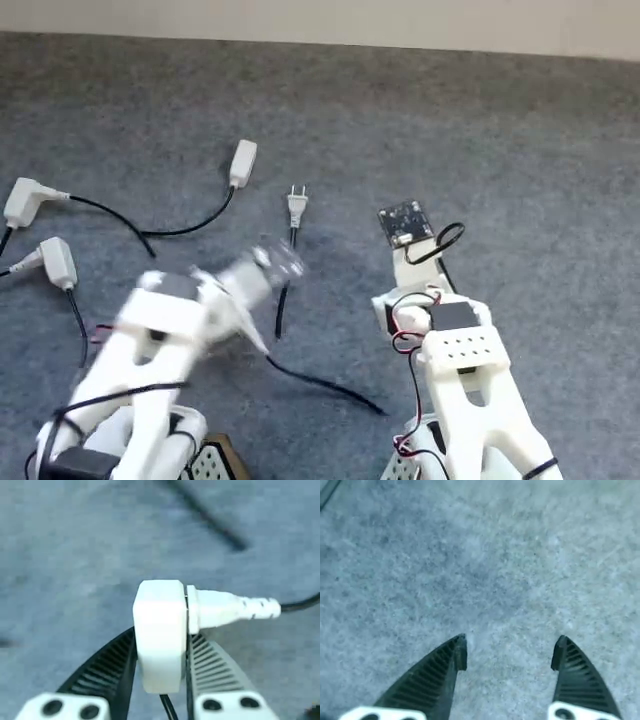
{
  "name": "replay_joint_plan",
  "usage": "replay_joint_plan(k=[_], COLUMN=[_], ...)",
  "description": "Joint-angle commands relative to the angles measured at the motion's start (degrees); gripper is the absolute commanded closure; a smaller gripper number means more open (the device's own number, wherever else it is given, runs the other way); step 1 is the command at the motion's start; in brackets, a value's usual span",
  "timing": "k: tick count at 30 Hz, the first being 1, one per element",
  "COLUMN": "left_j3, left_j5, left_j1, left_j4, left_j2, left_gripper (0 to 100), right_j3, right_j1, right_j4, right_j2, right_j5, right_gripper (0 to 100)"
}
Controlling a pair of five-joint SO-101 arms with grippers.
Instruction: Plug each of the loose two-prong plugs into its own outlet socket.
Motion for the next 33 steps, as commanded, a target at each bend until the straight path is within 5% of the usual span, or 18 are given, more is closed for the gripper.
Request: replay_joint_plan(k=[1, 8, 16, 28, 33], left_j3=[-11.3, -26.95, -58.42, -110.37, -124.53], left_j5=[-5.8, -9.23, -4.22, -3.08, -3.08], left_j1=[-19.74, -35.47, -44.44, -50.15, -50.86], left_j4=[-0.44, -2.99, -4.57, 15.21, 24.18], left_j2=[-1.01, 4.79, 36.44, 75.03, 84.79], left_gripper=[100, 100, 100, 99, 80], right_j3=[-0.31, -0.31, -0.22, 0.22, 0.22], right_j1=[-0.84, -0.84, -0.84, -0.84, -0.84], right_j4=[-1.19, -1.19, -1.27, -3.47, -3.47], right_j2=[0.13, 0.13, 0.13, 0.13, 0.13], right_j5=[0.79, 0.79, 0.79, 0.79, 0.79], right_gripper=[73.2, 73.2, 73.2, 73.2, 73.2])
